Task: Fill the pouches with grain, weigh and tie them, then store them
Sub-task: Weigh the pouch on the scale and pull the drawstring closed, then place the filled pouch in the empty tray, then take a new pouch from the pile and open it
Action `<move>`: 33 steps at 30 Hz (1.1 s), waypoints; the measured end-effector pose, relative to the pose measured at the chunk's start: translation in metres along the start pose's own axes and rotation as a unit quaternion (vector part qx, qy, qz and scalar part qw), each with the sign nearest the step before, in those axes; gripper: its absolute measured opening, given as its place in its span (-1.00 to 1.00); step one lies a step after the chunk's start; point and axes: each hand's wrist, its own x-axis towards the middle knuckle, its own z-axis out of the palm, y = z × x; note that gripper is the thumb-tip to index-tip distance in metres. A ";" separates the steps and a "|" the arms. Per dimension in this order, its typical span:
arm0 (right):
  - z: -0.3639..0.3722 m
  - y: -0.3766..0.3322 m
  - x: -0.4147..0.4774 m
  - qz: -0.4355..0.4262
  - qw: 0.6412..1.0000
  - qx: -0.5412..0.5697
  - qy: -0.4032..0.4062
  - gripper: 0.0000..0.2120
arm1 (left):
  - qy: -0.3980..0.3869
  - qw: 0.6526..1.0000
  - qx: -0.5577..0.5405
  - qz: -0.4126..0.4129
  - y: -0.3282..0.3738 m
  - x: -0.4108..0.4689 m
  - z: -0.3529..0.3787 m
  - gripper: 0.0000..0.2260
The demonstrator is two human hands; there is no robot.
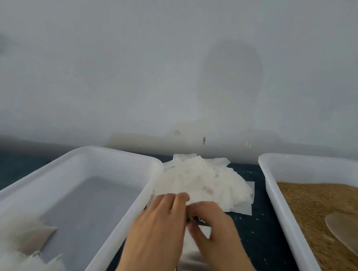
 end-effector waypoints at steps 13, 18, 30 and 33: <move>-0.039 0.061 -0.027 0.118 0.989 0.035 0.082 -0.57 | -0.052 0.984 -0.071 -0.152 -0.039 0.127 0.156 -0.46; -0.037 0.061 -0.026 0.130 0.987 0.055 0.083 -0.57 | -0.044 0.974 -0.141 -0.173 -0.047 0.131 0.155 -0.57; -0.040 0.065 -0.027 0.161 0.981 0.083 0.070 -0.65 | 0.012 0.968 -0.165 -0.188 -0.036 0.128 0.148 -0.85; -0.041 0.065 -0.027 0.166 0.981 0.084 0.063 -0.65 | 0.038 0.970 -0.163 -0.175 -0.034 0.125 0.144 -0.85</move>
